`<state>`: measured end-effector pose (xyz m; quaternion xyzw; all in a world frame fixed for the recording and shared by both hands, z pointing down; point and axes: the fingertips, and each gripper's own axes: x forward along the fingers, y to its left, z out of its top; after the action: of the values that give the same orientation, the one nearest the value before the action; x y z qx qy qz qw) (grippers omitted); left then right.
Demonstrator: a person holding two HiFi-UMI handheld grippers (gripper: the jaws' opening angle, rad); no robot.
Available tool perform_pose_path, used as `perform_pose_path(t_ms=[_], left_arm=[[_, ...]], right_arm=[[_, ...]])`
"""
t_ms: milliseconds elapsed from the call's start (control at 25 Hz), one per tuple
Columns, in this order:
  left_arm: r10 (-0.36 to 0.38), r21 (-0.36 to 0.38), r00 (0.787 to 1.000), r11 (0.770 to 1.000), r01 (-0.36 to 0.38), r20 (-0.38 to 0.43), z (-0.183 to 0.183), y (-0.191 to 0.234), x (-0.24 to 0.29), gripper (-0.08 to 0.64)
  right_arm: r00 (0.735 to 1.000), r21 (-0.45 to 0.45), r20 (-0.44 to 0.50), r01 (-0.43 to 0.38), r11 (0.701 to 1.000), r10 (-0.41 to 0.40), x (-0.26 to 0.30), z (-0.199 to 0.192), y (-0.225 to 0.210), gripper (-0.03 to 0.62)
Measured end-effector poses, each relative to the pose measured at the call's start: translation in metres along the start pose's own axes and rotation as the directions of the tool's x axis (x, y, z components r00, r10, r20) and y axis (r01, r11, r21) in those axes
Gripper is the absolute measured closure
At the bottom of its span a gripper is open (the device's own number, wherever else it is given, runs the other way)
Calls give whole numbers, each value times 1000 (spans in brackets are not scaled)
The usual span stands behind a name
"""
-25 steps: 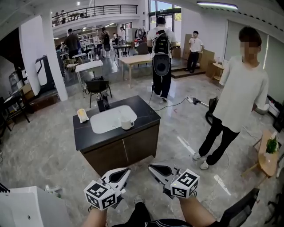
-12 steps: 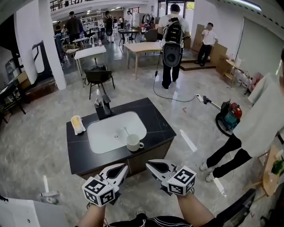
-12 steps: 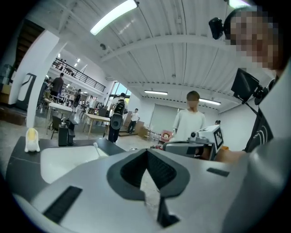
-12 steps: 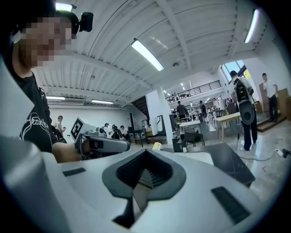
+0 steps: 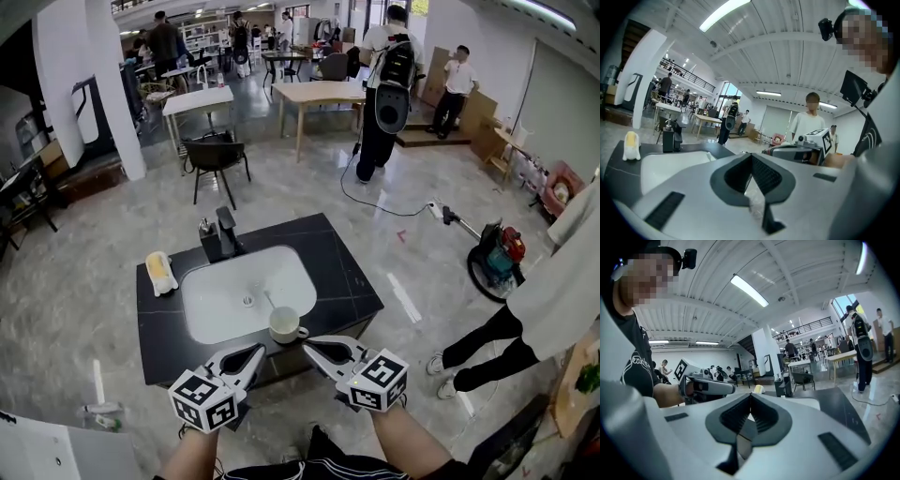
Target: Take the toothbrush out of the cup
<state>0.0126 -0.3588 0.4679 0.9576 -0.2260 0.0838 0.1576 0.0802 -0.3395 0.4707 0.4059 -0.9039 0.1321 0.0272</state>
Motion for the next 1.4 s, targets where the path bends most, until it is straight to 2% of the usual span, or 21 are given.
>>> perform_pose_path(t_ms=[240, 400, 440, 640, 880, 1200, 1400], left_arm=[[49, -21, 999, 999, -49, -10, 0, 17, 7, 555], [90, -35, 996, 995, -91, -16, 0, 27, 3, 555], [100, -38, 995, 994, -101, -16, 0, 29, 1, 555], [149, -43, 988, 988, -150, -27, -3, 46, -7, 555], [202, -64, 979, 977, -204, -27, -3, 61, -18, 555], [241, -67, 970, 968, -242, -21, -3, 72, -28, 555], [249, -75, 968, 966, -249, -15, -2, 74, -31, 555]], right_arm=[[997, -33, -65, -55, 998, 53, 31, -5, -26, 588], [988, -75, -150, -57, 996, 45, 56, -18, -46, 580], [983, -92, -179, -54, 994, 37, 63, -23, -51, 555], [958, -150, -287, -49, 988, 4, 106, -45, -78, 522], [903, -164, -428, -33, 986, -41, 141, -79, -105, 522], [875, -130, -483, -51, 990, -19, 155, -97, -110, 523], [889, -123, -458, -40, 992, -21, 151, -92, -110, 577]])
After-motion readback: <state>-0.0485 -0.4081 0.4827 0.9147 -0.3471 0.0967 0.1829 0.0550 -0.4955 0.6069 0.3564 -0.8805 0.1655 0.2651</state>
